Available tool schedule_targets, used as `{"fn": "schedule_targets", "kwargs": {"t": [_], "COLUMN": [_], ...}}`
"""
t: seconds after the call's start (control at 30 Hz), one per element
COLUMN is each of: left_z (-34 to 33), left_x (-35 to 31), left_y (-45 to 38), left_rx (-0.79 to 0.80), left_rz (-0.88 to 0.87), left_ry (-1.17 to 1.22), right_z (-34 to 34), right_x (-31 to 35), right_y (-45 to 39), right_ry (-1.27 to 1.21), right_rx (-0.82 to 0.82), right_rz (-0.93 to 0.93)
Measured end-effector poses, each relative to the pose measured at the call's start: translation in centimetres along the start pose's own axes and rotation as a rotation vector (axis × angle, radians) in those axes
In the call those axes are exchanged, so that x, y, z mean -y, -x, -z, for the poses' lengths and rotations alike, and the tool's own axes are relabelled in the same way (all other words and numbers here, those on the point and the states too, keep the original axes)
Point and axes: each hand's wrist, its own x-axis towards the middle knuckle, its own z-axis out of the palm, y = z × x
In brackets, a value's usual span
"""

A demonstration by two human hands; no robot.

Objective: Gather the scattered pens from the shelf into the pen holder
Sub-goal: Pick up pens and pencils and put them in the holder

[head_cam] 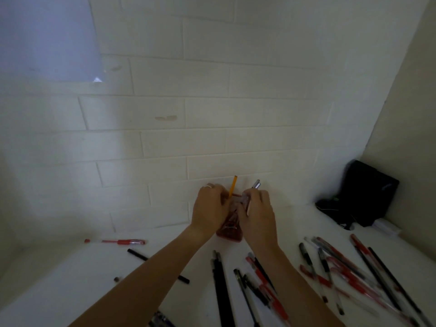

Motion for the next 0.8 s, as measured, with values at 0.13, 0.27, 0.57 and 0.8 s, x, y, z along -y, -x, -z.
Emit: {"fn": "schedule_targets", "kwargs": {"t": [0.13,0.27,0.57,0.8], "left_z": [0.1,1.3,6.2,9.4], "left_x": [-0.3,-0.2,5.5,6.3], "left_y": [0.2,1.1,8.5,10.9], "left_rx": [-0.019,0.008,0.327,0.511], "left_rz": [0.119,0.148,-0.004,0.004], "left_ry": [0.065,0.081,-0.29,-0.293], "right_z": [0.1,1.9,1.3,0.4], "right_x": [0.9,2.3,4.8,6.2], "right_y": [0.3,1.8,8.6,8.9], "right_ry": [-0.063,0.062,0.261,0.24], "right_rx": [-0.06,-0.113,0.789,0.796], "right_rz": [-0.157,-0.151,-0.199,-0.292]}}
